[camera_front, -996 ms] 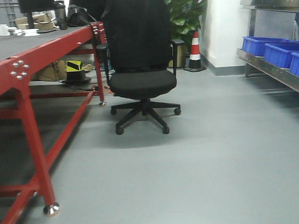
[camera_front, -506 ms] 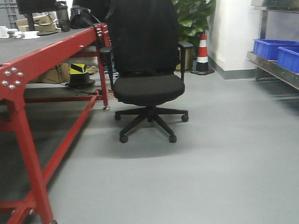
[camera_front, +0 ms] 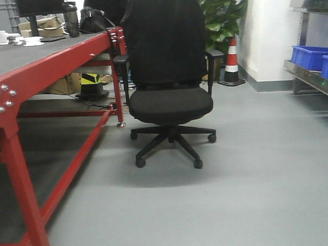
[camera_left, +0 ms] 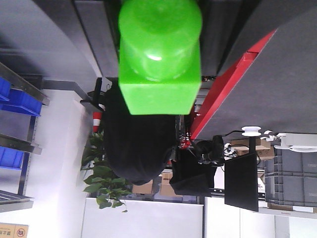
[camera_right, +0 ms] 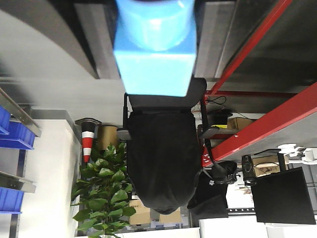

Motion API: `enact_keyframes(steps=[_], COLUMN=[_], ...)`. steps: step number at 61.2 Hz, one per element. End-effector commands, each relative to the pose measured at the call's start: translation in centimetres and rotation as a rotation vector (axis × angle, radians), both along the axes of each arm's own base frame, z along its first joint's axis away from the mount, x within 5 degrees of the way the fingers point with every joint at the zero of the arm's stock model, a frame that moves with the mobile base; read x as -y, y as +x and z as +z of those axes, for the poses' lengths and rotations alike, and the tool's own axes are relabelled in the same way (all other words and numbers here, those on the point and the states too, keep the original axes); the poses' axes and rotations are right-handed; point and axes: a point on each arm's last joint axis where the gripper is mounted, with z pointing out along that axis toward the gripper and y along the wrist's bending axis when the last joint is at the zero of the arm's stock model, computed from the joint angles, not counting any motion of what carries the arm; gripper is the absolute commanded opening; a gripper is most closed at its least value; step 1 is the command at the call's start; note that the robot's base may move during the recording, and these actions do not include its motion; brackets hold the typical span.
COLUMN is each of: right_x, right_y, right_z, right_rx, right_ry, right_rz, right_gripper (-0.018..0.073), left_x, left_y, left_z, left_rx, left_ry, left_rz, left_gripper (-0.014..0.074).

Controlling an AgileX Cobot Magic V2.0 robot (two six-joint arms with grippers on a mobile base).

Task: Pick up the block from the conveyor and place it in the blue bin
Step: 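Hold both blocks while the base drives to the shelf of blue bins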

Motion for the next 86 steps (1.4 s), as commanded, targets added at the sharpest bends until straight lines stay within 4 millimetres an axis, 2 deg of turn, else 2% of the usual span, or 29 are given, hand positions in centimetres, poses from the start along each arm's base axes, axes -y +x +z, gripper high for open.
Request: enact_keyframes(steps=[1,86], right_x=[0.03,0.03], right_y=[-0.07,-0.11], right_z=[0.13,0.18], right_rx=[0.022,0.027], right_ry=[-0.002,-0.002], right_rz=[-0.003,-0.004], right_gripper=[-0.0155,-0.0155], left_x=[0.0,0.0], left_y=[-0.11,-0.11], left_z=[0.16,0.17], left_rx=[0.021,0.023], left_ry=[-0.004,-0.004], left_rz=[-0.001,-0.001], left_gripper=[-0.0111,-0.0111])
